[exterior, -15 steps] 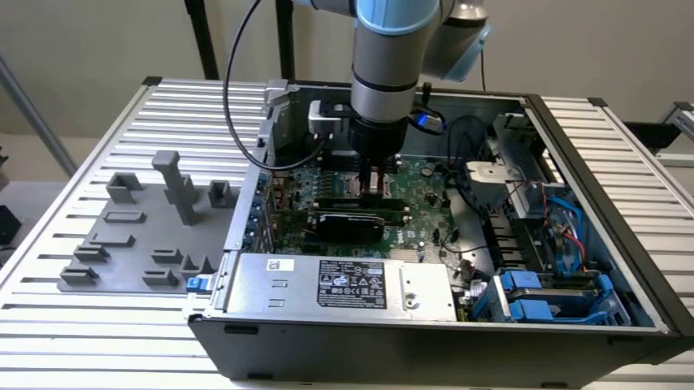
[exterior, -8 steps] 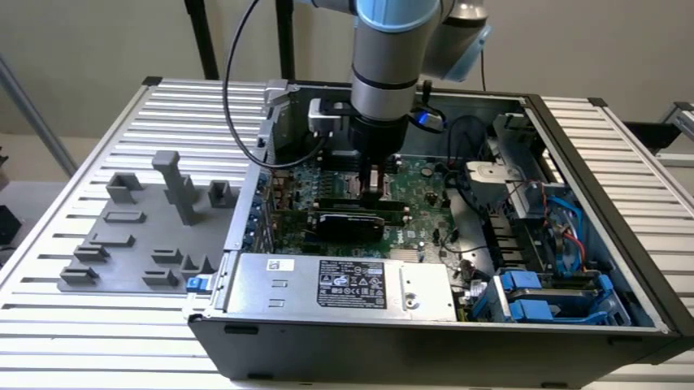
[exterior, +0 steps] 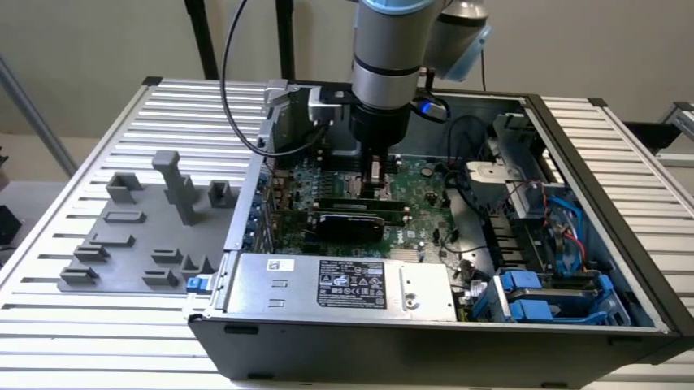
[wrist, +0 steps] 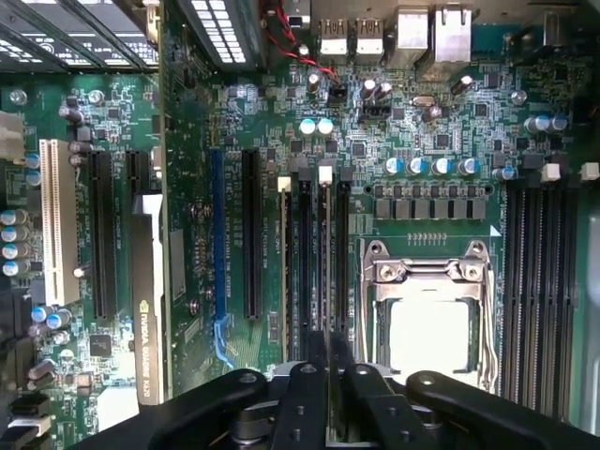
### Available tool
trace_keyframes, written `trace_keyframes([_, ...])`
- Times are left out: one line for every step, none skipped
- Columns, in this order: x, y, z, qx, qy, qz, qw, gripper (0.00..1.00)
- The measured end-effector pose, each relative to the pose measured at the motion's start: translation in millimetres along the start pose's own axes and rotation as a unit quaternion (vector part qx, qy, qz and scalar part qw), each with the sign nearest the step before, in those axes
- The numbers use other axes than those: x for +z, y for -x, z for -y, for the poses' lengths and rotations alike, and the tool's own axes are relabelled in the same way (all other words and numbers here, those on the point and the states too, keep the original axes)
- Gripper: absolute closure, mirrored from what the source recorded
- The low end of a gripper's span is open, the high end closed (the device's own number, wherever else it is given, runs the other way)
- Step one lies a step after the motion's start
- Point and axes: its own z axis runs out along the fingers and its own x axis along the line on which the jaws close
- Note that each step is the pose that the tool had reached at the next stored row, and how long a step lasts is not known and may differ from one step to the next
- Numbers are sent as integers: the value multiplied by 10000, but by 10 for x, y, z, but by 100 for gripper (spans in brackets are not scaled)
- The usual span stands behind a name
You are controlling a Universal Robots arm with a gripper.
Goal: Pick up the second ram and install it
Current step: 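Press down the second ram until it locks into place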
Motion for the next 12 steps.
trace_keyframes([0,0,0,0,-1,2,10000,100])
trace_keyframes([0,0,0,0,-1,3,10000,100])
trace_keyframes([0,0,0,0,-1,3,10000,100])
trace_keyframes([0,0,0,0,0,3,10000,100])
trace_keyframes([-1,0,0,0,0,2,10000,100])
trace_keyframes([-1,0,0,0,0,2,10000,100])
trace_keyframes([0,0,0,0,0,2,10000,100])
trace_keyframes([-1,0,0,0,0,2,10000,100])
trace_keyframes([-1,0,0,0,0,2,10000,100])
trace_keyframes([0,0,0,0,0,2,10000,100])
trace_keyframes([-1,3,-3,-1,-3,1,10000,100])
trace_keyframes([-1,4,-7,0,-5,0,10000,100])
